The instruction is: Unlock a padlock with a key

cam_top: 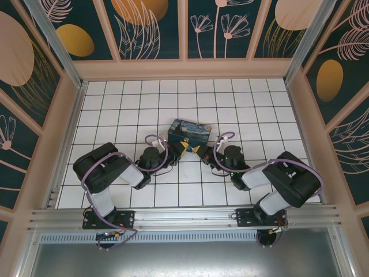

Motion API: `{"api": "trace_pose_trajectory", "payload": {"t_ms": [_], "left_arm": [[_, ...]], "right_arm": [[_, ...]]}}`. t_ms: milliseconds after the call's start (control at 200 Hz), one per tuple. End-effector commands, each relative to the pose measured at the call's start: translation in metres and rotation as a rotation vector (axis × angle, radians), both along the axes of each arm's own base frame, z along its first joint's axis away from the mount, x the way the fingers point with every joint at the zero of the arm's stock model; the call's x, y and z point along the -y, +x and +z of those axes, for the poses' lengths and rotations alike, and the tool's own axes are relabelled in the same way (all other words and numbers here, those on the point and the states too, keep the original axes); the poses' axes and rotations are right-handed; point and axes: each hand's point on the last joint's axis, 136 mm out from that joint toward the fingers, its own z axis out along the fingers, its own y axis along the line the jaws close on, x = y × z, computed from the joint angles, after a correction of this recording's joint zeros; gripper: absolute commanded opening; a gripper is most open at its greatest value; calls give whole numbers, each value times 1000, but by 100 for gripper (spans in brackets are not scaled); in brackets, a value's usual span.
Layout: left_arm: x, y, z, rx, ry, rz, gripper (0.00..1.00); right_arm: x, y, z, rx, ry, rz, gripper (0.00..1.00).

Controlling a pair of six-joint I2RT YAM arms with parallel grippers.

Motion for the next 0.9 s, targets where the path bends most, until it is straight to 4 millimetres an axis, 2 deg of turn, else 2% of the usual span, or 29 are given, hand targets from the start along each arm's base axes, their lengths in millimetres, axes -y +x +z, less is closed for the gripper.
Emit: {"api": "trace_pose_trajectory", "payload": {"t_ms": [0,20,45,175,520,666,676,701,896], "left_arm": [[26,-29,18,97,34,-193,0],[26,-29,13,97,61,-195,0],[25,-29,20,119,70,-193,0],[24,-28,13,138,133,-199,0],[29,-28,12,134,123,-215,0],[32,-28,23,127,56,-219,0],[33,-29,16,109,62,-223,0],[33,-29,16,96,47,-225,0],[36,-36,32,56,-90,-249,0]], "right_arm": [[-8,20,37,107,54,-15,0],[-7,20,36,107,50,-14,0],[-6,20,35,105,43,-14,0],[-5,23,34,104,13,-3,0],[-11,26,31,106,5,21,0],[-15,26,31,105,22,18,0],[-15,26,31,104,23,18,0],[-15,26,31,105,28,17,0],[-16,29,34,115,33,11,0]]}}
